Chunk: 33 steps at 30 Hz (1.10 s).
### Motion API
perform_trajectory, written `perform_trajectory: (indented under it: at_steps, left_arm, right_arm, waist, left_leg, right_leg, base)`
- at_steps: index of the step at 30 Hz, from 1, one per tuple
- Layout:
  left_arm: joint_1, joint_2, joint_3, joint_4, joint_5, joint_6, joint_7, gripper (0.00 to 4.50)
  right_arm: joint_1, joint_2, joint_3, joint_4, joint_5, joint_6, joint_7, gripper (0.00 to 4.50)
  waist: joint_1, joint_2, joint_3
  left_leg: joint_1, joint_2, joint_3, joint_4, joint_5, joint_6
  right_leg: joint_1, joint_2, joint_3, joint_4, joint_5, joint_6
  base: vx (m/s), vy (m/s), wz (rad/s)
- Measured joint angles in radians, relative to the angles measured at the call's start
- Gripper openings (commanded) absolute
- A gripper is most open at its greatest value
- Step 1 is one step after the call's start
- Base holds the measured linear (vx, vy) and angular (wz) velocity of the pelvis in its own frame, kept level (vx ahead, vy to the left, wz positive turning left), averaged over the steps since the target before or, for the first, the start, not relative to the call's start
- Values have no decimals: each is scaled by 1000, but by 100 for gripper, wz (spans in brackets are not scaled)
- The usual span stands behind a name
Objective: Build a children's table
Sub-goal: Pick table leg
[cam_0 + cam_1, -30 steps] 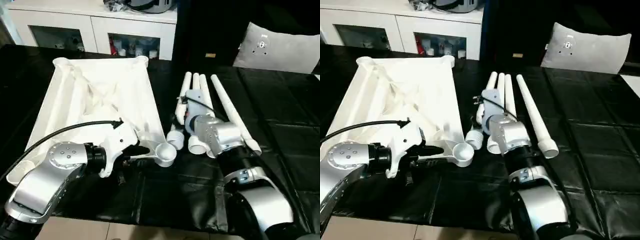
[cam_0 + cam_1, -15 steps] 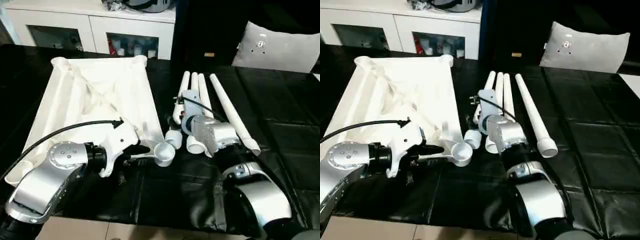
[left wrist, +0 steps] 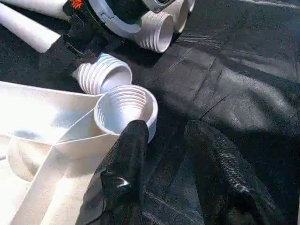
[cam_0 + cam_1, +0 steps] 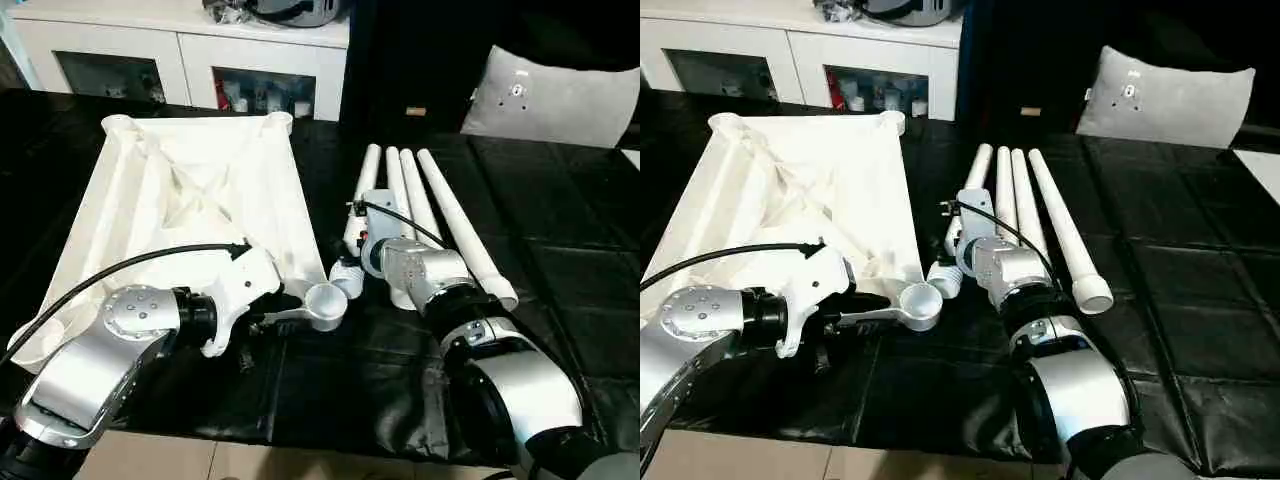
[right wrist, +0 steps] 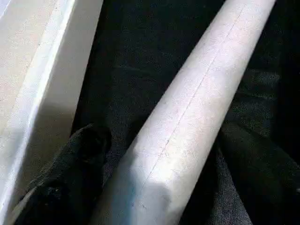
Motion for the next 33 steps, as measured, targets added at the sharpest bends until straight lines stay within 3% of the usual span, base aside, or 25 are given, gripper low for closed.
perform_trajectory:
  at_steps: [25, 33]
  left_arm:
    - [-3, -2, -26, 0, 0, 1, 9, 161]
    - [-7, -9, -44, 1, 3, 1, 24, 161]
  right_arm:
    - [-24, -33, -48, 35, 9, -27, -1, 177]
    - [-36, -44, -30, 26, -7, 8, 31, 123]
  waist:
    - [-2, -2, -1]
    - [-3, -1, -2]
  left_leg:
    - [1, 2, 3, 0, 1, -1]
    - [1, 3, 3, 0, 1, -1]
  right_leg:
    - [1, 0, 0, 0, 1, -1]
    - [2, 1, 0, 0, 1, -1]
  base:
    - [0, 0, 0]
    - [0, 0, 0]
